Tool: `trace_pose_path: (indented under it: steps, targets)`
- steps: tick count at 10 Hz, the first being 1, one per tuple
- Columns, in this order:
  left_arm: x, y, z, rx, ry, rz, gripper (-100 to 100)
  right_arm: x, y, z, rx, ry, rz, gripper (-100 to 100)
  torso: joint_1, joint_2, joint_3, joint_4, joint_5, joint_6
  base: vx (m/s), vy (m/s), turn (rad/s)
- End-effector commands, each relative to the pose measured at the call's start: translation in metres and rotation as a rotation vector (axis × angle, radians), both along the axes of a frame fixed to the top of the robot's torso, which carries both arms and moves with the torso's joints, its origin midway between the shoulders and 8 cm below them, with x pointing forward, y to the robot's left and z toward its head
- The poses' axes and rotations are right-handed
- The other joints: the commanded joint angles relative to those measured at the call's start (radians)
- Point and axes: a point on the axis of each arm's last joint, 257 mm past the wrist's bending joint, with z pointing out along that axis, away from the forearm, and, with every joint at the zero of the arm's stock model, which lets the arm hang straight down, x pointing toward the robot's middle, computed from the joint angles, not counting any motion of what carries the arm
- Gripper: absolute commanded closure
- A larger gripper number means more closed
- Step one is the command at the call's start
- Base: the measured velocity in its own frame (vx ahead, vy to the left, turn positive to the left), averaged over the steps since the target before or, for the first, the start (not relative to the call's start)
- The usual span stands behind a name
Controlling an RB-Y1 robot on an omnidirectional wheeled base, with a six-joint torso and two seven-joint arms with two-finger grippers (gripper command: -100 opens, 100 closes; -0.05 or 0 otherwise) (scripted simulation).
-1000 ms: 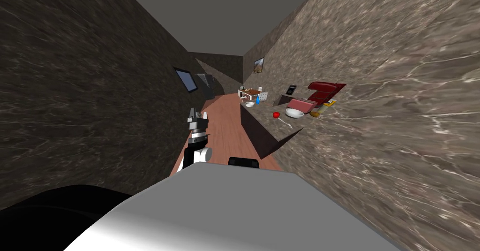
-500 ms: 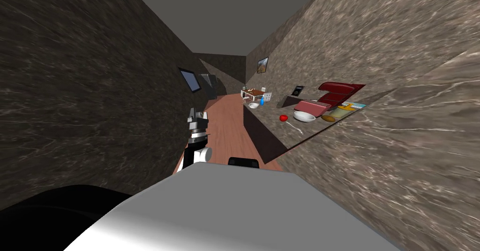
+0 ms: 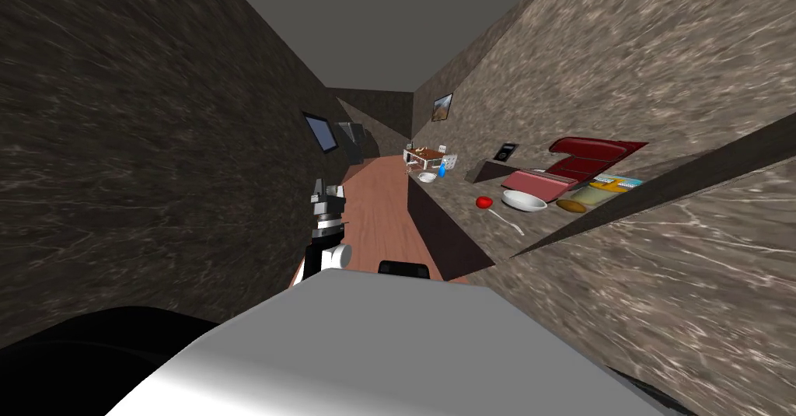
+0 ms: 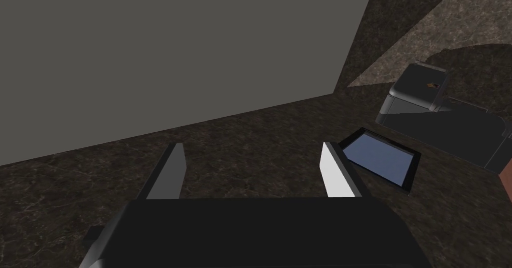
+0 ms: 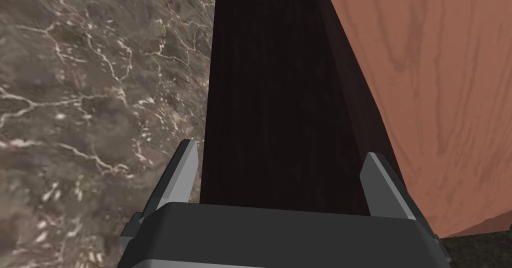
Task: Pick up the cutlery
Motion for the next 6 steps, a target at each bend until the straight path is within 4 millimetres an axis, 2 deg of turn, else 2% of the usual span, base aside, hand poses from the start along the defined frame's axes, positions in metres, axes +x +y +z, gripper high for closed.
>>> trace_pose_path:
  steps: [1, 2, 3, 5, 6]
  targets:
    - [0.000, 0.000, 0.000, 0.000, 0.000, 0.000, 0, -0.005, -0.033, 0.011, -0.085, 0.046, 0.038, -100, 0.000, 0.000, 0.000, 0.000, 0.000, 0.000, 0.181, 0.035, 0.108]
    - [0.000, 0.000, 0.000, 0.000, 0.000, 0.000, 0, -0.008, -0.052, 0.020, -0.136, 0.073, 0.070, -100, -0.001, -0.003, -0.001, 0.000, 0.000, -0.001, 0.245, 0.084, 0.215]
    - [0.000, 0.000, 0.000, 0.000, 0.000, 0.000, 0, -0.007, -0.062, 0.026, -0.156, 0.083, 0.079, -100, 0.001, -0.007, -0.004, -0.001, 0.000, -0.001, 0.200, 0.072, 0.063]
    - [0.000, 0.000, 0.000, 0.000, 0.000, 0.000, 0, -0.007, -0.105, 0.050, -0.267, 0.137, 0.146, -100, 0.000, -0.004, -0.003, -0.001, 0.000, 0.000, 0.216, 0.037, 0.167]
    - [0.000, 0.000, 0.000, 0.000, 0.000, 0.000, 0, -0.008, -0.108, 0.052, -0.274, 0.140, 0.143, -100, 0.000, -0.007, -0.004, -0.002, 0.000, -0.001, 0.206, 0.016, 0.076]
